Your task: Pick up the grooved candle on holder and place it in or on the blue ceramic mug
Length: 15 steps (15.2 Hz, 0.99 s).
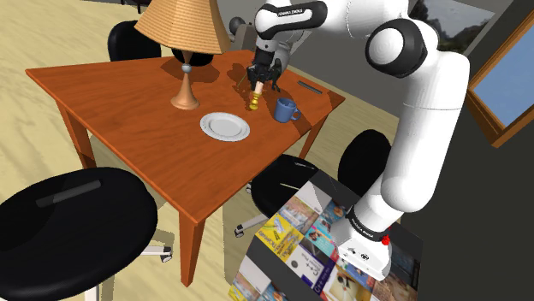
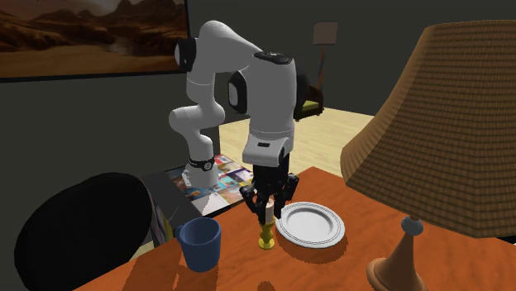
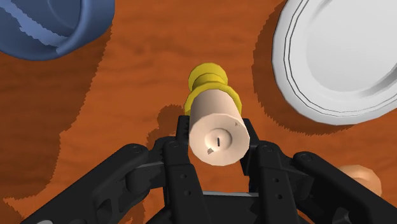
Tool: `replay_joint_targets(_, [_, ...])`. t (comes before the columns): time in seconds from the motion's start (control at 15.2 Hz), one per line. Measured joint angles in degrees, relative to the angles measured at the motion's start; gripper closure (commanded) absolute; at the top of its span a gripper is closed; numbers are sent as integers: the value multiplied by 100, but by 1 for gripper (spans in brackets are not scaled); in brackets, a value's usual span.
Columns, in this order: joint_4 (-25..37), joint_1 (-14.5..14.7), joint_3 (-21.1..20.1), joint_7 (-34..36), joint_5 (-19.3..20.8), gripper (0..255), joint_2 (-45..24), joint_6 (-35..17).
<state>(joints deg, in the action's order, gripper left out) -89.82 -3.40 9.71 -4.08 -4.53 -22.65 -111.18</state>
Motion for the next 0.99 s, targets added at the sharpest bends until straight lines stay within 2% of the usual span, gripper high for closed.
replay_joint_targets(0.99, [959, -25, 22, 36, 36, 255, 122, 1077])
